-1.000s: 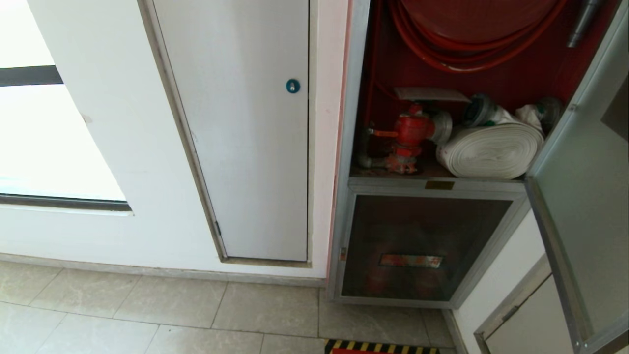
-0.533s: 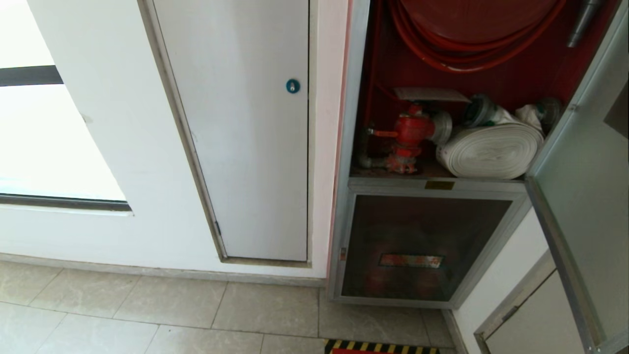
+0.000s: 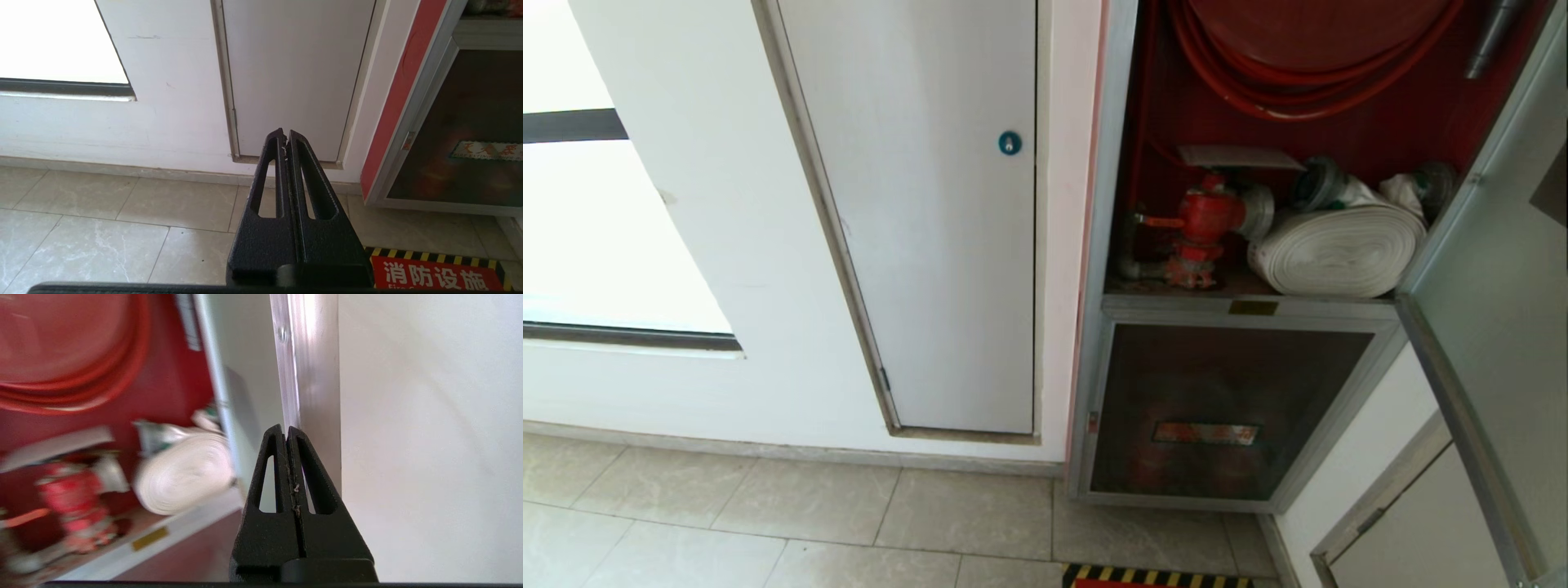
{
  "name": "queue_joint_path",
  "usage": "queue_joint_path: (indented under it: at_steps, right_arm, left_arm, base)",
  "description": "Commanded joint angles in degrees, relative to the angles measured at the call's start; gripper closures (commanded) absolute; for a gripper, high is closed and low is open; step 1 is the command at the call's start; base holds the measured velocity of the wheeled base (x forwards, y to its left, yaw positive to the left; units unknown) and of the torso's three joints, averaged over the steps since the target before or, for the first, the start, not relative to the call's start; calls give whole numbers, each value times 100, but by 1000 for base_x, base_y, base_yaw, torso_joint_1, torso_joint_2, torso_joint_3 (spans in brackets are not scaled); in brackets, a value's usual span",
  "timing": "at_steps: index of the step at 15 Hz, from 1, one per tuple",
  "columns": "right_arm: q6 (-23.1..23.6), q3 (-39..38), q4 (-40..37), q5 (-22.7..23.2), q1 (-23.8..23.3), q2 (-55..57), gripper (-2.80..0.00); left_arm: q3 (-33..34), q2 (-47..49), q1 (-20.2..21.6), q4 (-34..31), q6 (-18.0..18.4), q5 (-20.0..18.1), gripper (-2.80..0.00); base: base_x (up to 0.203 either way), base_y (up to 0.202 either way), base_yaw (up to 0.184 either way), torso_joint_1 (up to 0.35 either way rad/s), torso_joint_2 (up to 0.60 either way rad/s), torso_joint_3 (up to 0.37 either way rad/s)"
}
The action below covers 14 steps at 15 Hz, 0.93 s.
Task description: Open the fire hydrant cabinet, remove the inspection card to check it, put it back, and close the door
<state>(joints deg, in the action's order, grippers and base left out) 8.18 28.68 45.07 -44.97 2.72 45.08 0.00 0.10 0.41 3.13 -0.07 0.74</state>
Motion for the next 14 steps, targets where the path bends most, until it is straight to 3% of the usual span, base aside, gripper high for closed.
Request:
queue_joint_path:
  at_steps: [1,7,11,14]
  right_arm:
    - [8,83,-132,-122,1,110,0]
    - [7,687,-842,-615,-130,504,0]
    - [-16,991,-1134,-556,-1129,952,0]
    - [-105,1118,-1176,-479,-1481,1215,0]
  left_arm:
    - [105,-1,2,3,-1,5,0]
    - [105,-1,2,3,-1,5,0]
    - [105,-1,2,3,-1,-2,0]
    - [105,-1,2,3,-2,5,0]
  base:
    - [0,0,0,0,0,0]
    - [0,0,0,0,0,0]
    - [0,0,0,0,0,0]
    - [0,0,0,0,0,0]
